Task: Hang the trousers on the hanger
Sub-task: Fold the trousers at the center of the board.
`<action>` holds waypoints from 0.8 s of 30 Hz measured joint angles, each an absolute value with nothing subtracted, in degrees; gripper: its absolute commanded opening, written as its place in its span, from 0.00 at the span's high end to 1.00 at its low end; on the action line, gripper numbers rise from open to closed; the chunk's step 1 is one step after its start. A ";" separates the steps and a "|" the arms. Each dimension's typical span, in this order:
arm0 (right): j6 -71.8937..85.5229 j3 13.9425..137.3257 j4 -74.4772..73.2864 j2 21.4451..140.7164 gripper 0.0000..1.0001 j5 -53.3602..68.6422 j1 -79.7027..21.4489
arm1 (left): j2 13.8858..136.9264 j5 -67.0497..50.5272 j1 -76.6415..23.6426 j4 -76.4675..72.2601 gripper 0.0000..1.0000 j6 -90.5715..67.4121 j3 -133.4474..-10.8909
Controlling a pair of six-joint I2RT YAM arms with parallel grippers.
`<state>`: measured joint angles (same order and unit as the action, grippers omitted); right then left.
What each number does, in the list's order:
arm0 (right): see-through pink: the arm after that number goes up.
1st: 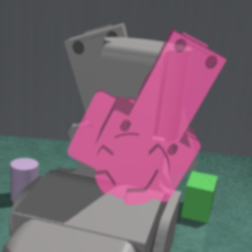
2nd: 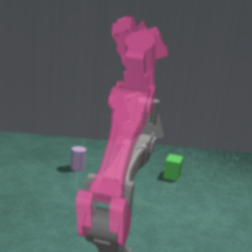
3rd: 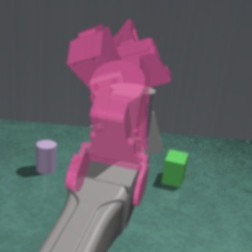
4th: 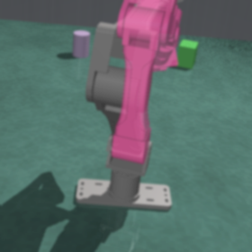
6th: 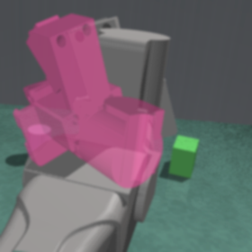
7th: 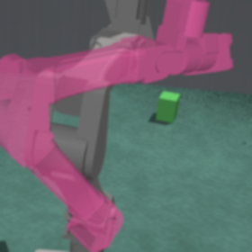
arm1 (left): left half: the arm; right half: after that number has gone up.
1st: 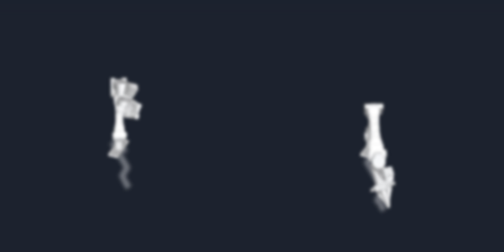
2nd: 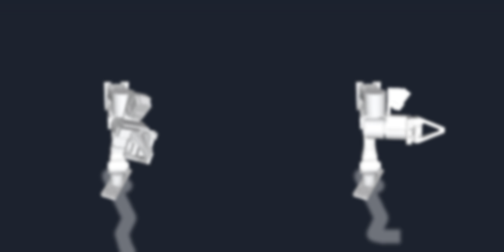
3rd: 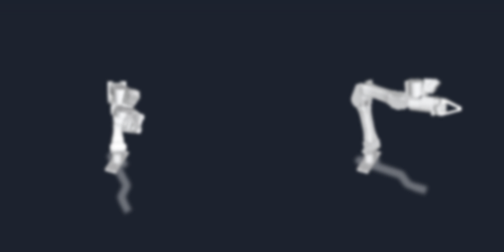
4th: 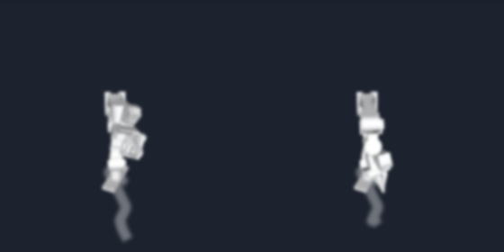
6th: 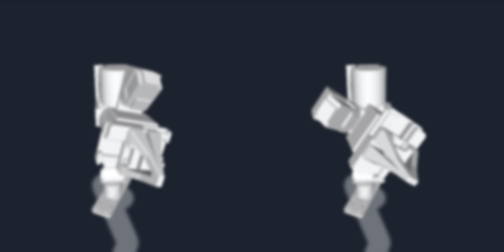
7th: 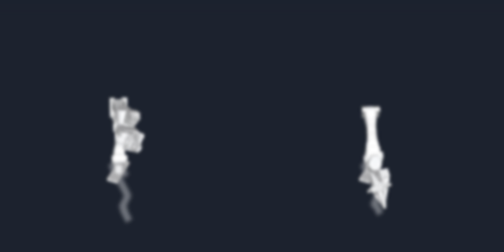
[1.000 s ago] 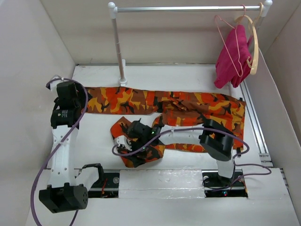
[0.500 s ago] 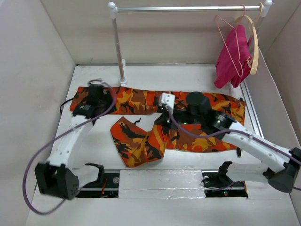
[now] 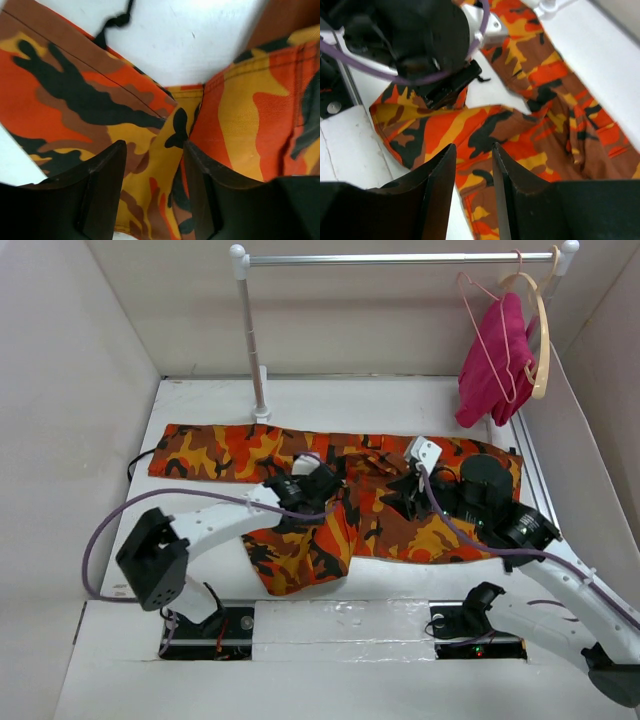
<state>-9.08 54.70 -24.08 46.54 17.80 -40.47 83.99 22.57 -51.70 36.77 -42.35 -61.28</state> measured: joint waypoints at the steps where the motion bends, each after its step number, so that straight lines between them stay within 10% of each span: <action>1: -8.99 53.69 -24.27 45.89 0.60 18.48 -39.75 | 85.97 22.76 -52.95 36.69 0.57 -43.16 -61.28; 19: -7.66 47.68 -27.92 41.67 0.60 24.21 -38.22 | 97.89 22.79 -51.29 27.27 0.55 -46.92 -59.88; 24: -7.22 46.89 -27.83 42.54 0.61 24.64 -38.50 | 99.85 23.31 -52.97 26.41 0.91 -46.57 -60.60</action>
<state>-7.22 46.89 -27.83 42.54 24.64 -38.50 99.85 23.31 -52.97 26.41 -46.57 -60.60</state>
